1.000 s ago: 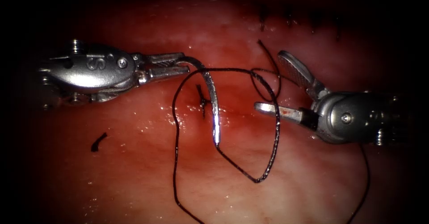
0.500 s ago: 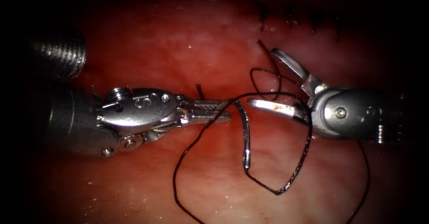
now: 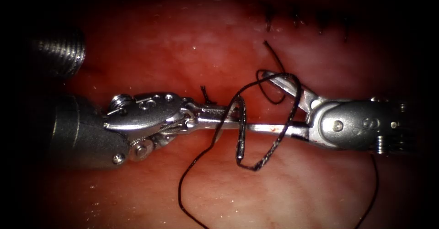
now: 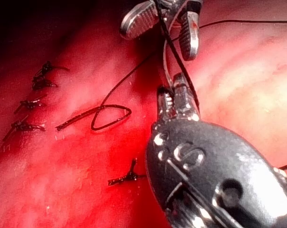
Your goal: Wound Closure
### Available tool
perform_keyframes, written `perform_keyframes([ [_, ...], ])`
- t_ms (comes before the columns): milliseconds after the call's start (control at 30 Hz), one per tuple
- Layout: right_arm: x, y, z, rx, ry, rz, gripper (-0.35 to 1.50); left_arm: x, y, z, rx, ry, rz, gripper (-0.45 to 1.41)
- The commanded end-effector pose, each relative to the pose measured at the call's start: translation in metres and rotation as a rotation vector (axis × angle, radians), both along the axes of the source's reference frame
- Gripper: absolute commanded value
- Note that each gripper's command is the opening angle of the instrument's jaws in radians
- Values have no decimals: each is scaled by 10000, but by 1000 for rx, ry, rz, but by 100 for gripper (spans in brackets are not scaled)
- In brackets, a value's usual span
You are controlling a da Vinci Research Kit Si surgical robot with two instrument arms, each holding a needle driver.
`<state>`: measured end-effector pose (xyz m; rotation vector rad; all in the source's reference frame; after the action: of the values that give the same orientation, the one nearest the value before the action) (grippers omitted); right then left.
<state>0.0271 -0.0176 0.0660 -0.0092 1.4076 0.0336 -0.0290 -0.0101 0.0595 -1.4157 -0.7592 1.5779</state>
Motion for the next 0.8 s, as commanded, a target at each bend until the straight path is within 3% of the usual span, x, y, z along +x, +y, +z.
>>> perform_keyframes([
  [33, 17, -6, 1, 0, 4, 0, 111, -7, -2, 5, 0, 0, 3, -45],
  [100, 22, -7, -2, 1, 5, 1, 106, -8, -3, 4, -1, -2, 6, -45],
  [167, 25, -8, -7, 4, 0, 8, 91, -8, -3, 4, -1, 0, 4, -45],
  [267, 22, -4, -14, -39, -13, 19, 54, -8, -3, 4, -1, -1, 5, -45],
  [300, 20, -4, -16, -63, -23, 35, 51, -8, -3, 4, -1, -1, 5, -45],
  [500, 18, 0, -23, -143, -57, 75, 49, -10, -4, 3, -1, -3, 7, -45],
  [600, 18, 0, -29, -200, -58, 90, 36, -12, -7, 2, -2, -4, 8, -45],
  [800, 21, 1, -49, -249, -45, 98, 37, -16, -9, 3, -4, -6, 12, -45],
])
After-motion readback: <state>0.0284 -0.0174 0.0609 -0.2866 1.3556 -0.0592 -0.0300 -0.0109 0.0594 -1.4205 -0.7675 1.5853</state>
